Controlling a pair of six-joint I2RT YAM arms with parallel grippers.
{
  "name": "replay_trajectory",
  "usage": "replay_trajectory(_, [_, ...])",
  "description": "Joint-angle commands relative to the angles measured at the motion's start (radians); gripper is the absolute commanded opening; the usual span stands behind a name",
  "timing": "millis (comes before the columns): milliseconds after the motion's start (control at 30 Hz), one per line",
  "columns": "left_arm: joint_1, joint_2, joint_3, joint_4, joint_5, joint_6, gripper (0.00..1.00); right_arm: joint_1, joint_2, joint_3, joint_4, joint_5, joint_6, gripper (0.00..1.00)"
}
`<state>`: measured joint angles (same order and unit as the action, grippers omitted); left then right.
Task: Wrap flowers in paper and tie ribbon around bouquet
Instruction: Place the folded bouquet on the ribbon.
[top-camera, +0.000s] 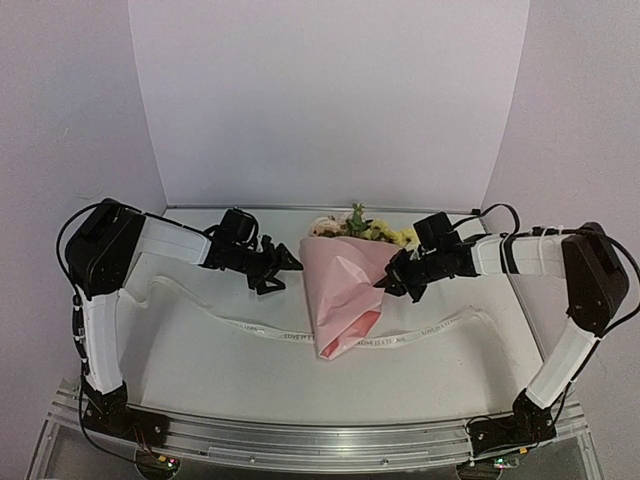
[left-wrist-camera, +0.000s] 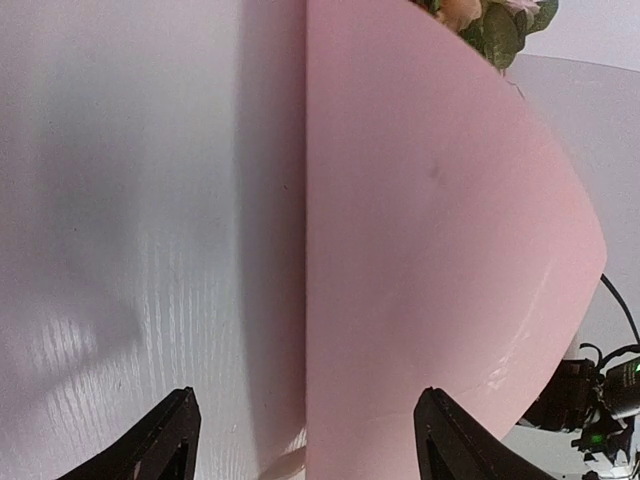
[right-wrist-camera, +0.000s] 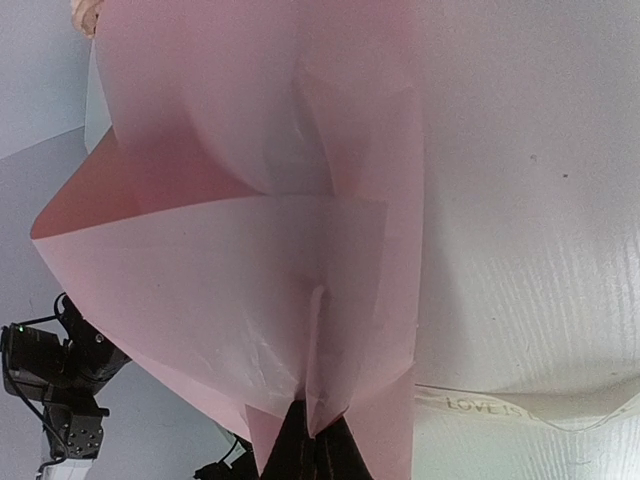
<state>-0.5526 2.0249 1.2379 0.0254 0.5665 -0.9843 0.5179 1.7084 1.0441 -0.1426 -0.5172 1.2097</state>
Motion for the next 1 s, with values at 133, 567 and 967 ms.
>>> replay_trajectory(133, [0.011,-0.157,-0.084,-0.018,-0.115,-0.031,0.74,0.087,-0.095,-0.035,0.054,0.066,0.103,0.00])
replay_trajectory(567, [0.028,-0.301,-0.171,-0.087,-0.176,0.000,0.75,0.296,-0.125,-0.124,0.159,0.228,0.287,0.00])
replay_trajectory(967, [0.019,-0.405,-0.239,-0.146,-0.149,0.087,0.75,0.418,-0.118,-0.221,0.256,0.380,0.332,0.27])
